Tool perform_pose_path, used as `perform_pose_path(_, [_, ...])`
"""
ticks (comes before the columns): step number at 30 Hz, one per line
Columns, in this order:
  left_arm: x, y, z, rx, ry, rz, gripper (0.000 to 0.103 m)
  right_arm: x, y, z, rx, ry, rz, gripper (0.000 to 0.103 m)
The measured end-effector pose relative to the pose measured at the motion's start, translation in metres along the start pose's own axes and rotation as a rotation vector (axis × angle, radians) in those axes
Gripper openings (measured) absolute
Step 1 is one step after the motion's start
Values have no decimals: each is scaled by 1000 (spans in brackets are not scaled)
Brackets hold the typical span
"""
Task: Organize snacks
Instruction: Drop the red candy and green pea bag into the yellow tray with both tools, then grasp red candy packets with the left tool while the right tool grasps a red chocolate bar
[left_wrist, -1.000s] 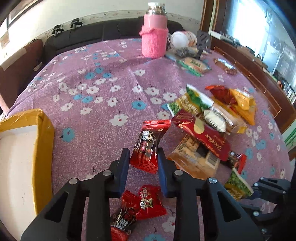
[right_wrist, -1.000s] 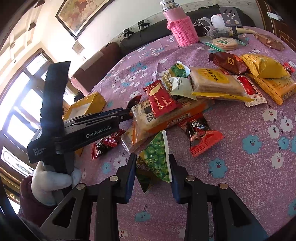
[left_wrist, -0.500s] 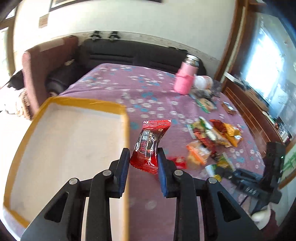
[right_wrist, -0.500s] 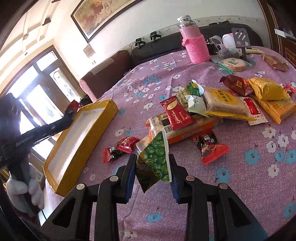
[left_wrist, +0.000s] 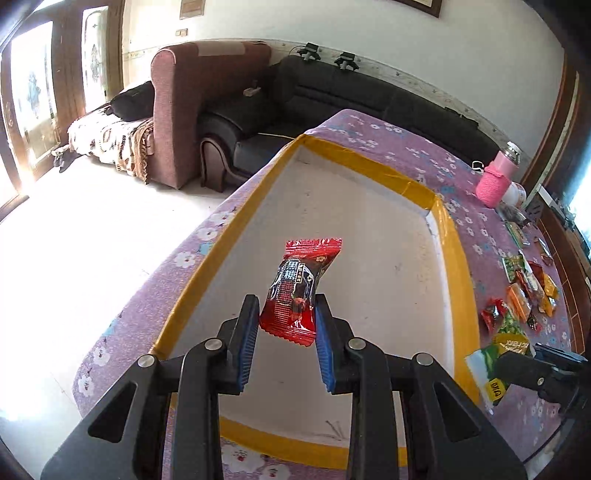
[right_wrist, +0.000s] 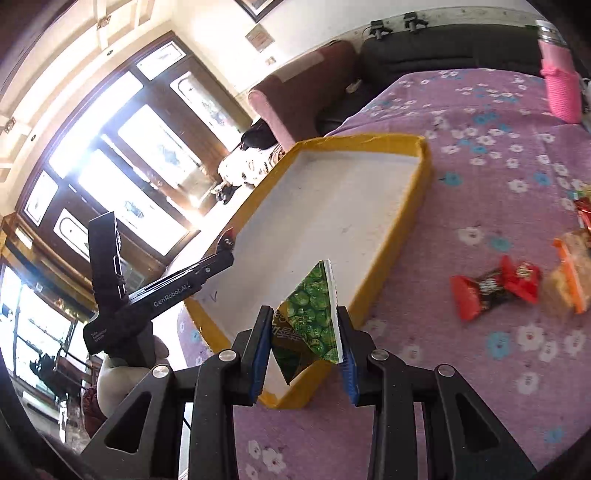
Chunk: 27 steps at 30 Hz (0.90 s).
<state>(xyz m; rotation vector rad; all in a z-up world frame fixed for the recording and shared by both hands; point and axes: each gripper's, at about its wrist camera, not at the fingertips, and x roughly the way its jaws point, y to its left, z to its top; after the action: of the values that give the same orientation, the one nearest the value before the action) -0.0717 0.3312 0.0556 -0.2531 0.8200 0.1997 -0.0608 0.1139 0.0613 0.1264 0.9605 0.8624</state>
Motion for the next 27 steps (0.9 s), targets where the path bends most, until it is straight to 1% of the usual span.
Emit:
perform_pose_path(3, [5, 12, 0, -17, 7, 1, 28, 36, 18, 4, -16, 55, 13, 33])
perform_pose_path(6, [3, 24, 1, -55, 2, -1, 30, 64, 31, 3, -37, 101, 4, 33])
perform_pose_path(7, [2, 27, 2, -71, 2, -4, 31, 69, 36, 2, -55, 100, -7, 36])
perform_pose_path(9, [-2, 34, 3, -105, 0, -31, 33, 75, 42, 5, -75, 101, -26, 36])
perform_pose_path(12, [-11, 33, 5, -121, -21, -23, 38, 73, 48, 8, -82, 95, -14, 43])
perform_pose_path(14, [-22, 31, 6, -129, -53, -32, 40, 59, 46, 12, -82, 64, -15, 43])
perform_pose_path(16, [-36, 25, 6, -128, -85, -48, 41, 36, 39, 12, -72, 26, -16, 44])
perform_pose_path(18, [-51, 16, 6, -117, -122, -74, 45, 7, 26, 12, -60, -30, -30, 48])
perform_pose_path(19, [-59, 10, 6, -109, -137, -94, 49, -10, 19, 12, -56, -64, -46, 50])
perform_pose_path(20, [-65, 3, 6, -100, -148, -119, 52, -29, 13, 11, -55, -103, -74, 51])
perform_pose_path(21, [-72, -5, 6, -87, -159, -152, 54, -45, 5, 10, -54, -139, -104, 55])
perform_pose_path(22, [-75, -14, 6, -73, -165, -185, 60, -68, -8, 6, -48, -194, -153, 63])
perform_pose_path(23, [-79, -25, 4, -50, -165, -221, 68, -87, -21, 2, -35, -236, -192, 68])
perform_pose_path(24, [-78, -36, 4, -28, -159, -247, 73, -104, -38, -2, -13, -280, -233, 78])
perform_pose_path(25, [-77, -48, 2, -3, -149, -270, 75, -120, -56, -4, 15, -307, -276, 82])
perform_pose_path(27, [-68, -76, -5, 56, -98, -317, 75, -142, -99, -13, 92, -296, -368, 82])
